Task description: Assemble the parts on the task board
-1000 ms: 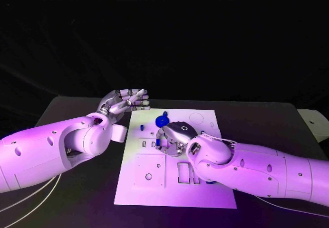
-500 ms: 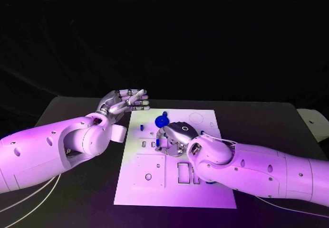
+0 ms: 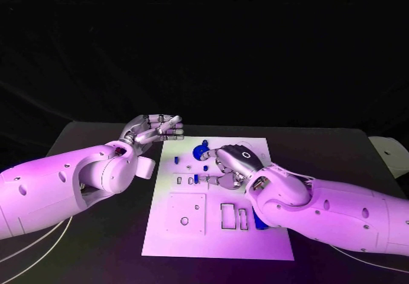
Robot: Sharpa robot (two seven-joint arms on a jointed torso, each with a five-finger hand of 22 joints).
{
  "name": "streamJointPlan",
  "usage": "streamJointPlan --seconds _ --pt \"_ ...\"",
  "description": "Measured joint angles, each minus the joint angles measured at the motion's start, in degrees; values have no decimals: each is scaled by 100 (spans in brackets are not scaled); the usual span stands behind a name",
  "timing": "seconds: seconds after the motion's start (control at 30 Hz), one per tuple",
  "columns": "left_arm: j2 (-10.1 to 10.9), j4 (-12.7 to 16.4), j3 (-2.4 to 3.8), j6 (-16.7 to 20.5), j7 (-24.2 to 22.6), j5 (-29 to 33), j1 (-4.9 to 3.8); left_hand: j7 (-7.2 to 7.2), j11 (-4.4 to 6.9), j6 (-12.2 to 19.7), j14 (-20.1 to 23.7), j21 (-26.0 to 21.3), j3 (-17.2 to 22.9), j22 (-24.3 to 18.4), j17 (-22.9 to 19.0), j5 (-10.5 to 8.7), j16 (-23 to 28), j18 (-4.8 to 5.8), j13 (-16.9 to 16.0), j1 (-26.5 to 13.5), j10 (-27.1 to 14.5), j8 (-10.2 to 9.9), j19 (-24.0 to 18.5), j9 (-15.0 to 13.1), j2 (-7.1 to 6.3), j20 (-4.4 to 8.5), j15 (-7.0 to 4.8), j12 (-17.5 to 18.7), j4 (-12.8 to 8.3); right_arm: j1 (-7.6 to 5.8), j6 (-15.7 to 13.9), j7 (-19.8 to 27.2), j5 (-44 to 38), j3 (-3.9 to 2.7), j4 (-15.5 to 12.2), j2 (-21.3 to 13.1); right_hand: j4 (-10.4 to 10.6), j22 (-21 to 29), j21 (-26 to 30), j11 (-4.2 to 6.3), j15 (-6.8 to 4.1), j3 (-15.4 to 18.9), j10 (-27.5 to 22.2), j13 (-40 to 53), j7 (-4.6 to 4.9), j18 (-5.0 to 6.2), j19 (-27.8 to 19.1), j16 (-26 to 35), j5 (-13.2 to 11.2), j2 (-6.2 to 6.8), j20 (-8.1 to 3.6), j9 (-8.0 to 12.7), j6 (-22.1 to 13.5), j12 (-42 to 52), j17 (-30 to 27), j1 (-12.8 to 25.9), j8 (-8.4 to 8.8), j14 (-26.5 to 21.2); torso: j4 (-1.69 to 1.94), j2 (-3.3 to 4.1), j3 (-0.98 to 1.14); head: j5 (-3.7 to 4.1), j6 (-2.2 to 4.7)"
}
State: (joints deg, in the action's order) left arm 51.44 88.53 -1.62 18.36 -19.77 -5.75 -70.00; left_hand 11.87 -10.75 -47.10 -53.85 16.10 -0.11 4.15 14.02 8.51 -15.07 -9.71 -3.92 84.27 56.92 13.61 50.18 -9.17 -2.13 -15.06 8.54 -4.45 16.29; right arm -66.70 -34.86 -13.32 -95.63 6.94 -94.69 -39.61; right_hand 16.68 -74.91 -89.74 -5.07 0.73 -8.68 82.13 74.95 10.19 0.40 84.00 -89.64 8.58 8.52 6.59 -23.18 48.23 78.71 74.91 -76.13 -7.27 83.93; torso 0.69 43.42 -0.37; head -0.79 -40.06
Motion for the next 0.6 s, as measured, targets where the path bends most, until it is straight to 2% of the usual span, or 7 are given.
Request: streamJointPlan --seconds 0.13,0.23,0.33,0.4,0.5,0.57,0.6 --pt "-35 -229 0 -239 486 -696 2 44 134 -274 -475 214 -89 83 230 0 -334 0 -71 13 419 149 375 -77 13 134 -170 -137 12 -239 -245 301 634 -23 -190 -370 -10 0 0 23 0 -89 24 0 -79 0 0 0 150 -91 0 -9 338 61 0 -91 -175 0 -32 -52 18 -27 -44" --pt "-72 -324 0 -500 869 -1308 2 -14 226 -394 -822 417 -159 165 470 0 -656 0 -117 39 676 201 658 -135 38 273 -298 -202 16 -444 -331 447 1423 -40 -214 -624 -10 0 0 32 0 -89 32 0 -114 0 0 0 193 -88 0 -18 415 61 0 -88 -245 0 -67 -100 29 -56 -59" --pt "-137 -397 0 -827 1250 -1933 -7 -25 258 -405 -1120 678 -300 277 800 -139 -1117 0 -159 -60 763 201 938 -166 137 430 -398 -218 31 -592 -357 528 2190 -44 -181 -865 -10 1 0 53 -23 -89 12 0 -131 0 0 0 254 -88 0 -18 432 61 -1 -88 -290 23 -105 -157 36 -79 -70" --pt "-170 -427 0 -972 1405 -2190 -20 -25 298 -405 -1325 818 -366 342 959 -225 -1357 -1 -183 -138 803 222 1105 -183 215 496 -447 -218 29 -628 -363 548 2448 -46 -151 -938 0 1 0 56 -23 -99 8 0 -131 0 0 0 254 -89 0 -18 432 61 -1 -88 -290 23 -119 -185 42 -96 -81" --pt "-274 -495 0 -1334 1814 -2807 -96 -86 389 -466 -1688 1245 -631 552 1473 -267 -2139 -1 -306 -459 980 313 1450 -242 397 657 -569 -323 28 -697 -363 580 2973 -46 -90 -1081 6 1 11 57 -23 -105 8 -1 -131 0 0 0 286 -104 0 -18 432 61 -1 -73 -290 23 -140 -239 57 -130 -97" --pt "-359 -535 5 -1566 2114 -3189 -158 -130 461 -478 -1827 1638 -841 770 1922 -352 -2837 1 -471 -657 1091 435 1620 -320 518 765 -645 -520 44 -719 -361 588 3230 -46 -64 -1144 6 1 90 87 -44 -105 -23 -1 -131 -1 0 46 286 -122 0 -18 432 4 -1 -55 -291 1 -149 -268 67 -136 -106" --pt "-395 -547 7 -1656 2240 -3335 -178 -178 511 -430 -1909 1933 -999 944 2337 -441 -3399 -1 -638 -766 1165 566 1678 -392 615 825 -692 -745 15 -725 -359 589 3315 -45 -59 -1167 6 1 94 88 -45 -105 -24 -1 -131 0 0 50 286 -122 0 -18 432 -1 -1 -54 -304 1 -153 -281 71 -138 -116"
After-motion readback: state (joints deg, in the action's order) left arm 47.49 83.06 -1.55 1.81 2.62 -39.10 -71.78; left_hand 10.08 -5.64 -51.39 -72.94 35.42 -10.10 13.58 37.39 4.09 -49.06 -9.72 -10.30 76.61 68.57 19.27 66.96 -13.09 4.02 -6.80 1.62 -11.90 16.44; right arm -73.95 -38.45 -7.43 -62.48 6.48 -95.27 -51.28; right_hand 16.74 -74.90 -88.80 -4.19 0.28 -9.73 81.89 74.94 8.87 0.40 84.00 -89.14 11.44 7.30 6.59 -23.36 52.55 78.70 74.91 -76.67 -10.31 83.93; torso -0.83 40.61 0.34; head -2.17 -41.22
